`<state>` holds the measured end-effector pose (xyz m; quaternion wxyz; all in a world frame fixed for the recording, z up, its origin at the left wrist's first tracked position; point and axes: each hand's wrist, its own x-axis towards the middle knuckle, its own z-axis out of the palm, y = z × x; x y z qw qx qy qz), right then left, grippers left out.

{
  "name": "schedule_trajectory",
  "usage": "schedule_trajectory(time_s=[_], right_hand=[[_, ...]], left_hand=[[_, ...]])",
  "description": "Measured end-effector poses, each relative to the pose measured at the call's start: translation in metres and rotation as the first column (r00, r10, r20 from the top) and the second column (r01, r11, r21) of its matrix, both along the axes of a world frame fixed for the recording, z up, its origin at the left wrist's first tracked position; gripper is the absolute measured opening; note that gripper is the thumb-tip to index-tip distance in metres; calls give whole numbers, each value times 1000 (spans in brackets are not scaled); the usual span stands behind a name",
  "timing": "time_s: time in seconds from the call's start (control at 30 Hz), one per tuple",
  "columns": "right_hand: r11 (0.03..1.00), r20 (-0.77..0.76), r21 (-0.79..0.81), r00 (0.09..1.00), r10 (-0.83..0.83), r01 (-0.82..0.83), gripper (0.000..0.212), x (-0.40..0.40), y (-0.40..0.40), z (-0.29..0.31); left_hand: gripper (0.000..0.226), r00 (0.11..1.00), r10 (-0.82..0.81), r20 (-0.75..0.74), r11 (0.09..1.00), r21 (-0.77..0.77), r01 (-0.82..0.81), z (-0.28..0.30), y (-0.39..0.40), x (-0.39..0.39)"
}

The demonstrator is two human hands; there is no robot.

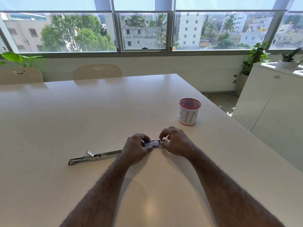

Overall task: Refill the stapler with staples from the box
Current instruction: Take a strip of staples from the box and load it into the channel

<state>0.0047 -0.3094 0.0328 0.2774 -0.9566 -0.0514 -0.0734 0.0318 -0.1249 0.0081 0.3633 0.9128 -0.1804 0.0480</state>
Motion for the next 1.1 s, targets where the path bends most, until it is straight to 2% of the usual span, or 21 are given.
schedule_trajectory(time_s=[0.2,0.27,0.33,0.37,0.4,0.47,0.5,0.53,0.57,0.6,0.63,0.7,0.8,0.87,0.97,1.1], right_hand=[[999,73,52,997,1,-5,10,-1,3,-2],[991,71,131,997,-23,14,10,0,6,-3],[949,52,304,993,-105,85,10,2,6,-2],[883,13,448,987,-159,136,9,3,5,-1],[759,-54,626,981,-187,180,8,4,2,1],[344,-203,911,973,-111,229,11,5,-5,5],[160,-246,954,968,-55,252,12,5,-9,6],[54,-272,961,962,-16,272,12,5,-13,6],[23,-282,959,959,8,282,12,5,-16,4],[47,-281,959,959,21,280,11,5,-18,3],[109,-272,957,962,20,269,11,6,-18,0],[339,-234,914,972,-9,223,10,7,-15,-3],[741,-126,654,988,-89,151,11,9,-6,-6],[892,-15,439,993,-116,111,12,9,-2,-8],[962,49,267,996,-70,54,18,9,-1,-8],[969,49,241,997,-66,53,11,9,-2,-4]], left_hand=[[27,1000,-10,-2,1000,-4,10,-1,0,0],[27,1000,-8,-4,1000,-5,8,-1,0,0],[26,1000,-5,-4,1000,-6,5,-1,0,0],[26,1000,-4,-4,1000,-7,4,-1,0,0],[25,1000,-2,-5,1000,-8,2,-1,0,0],[25,1000,0,-7,1000,-8,0,-2,0,0],[25,1000,0,-8,1000,-9,0,-2,0,1],[24,1000,1,-9,1000,-9,-1,-2,0,1],[25,1000,2,-10,1000,-9,-3,-3,0,1],[25,1000,3,-10,1000,-8,-3,-3,0,1],[25,1000,3,-9,1000,-8,-3,-3,0,2],[26,1000,0,-5,1000,-7,0,-3,0,2],[26,1000,6,-7,1000,0,-6,-2,0,1],[26,1000,8,-7,1000,6,-8,-2,0,1],[26,1000,-1,-10,1000,3,1,-3,0,1],[27,1000,1,-3,1000,9,-1,-3,0,1]])
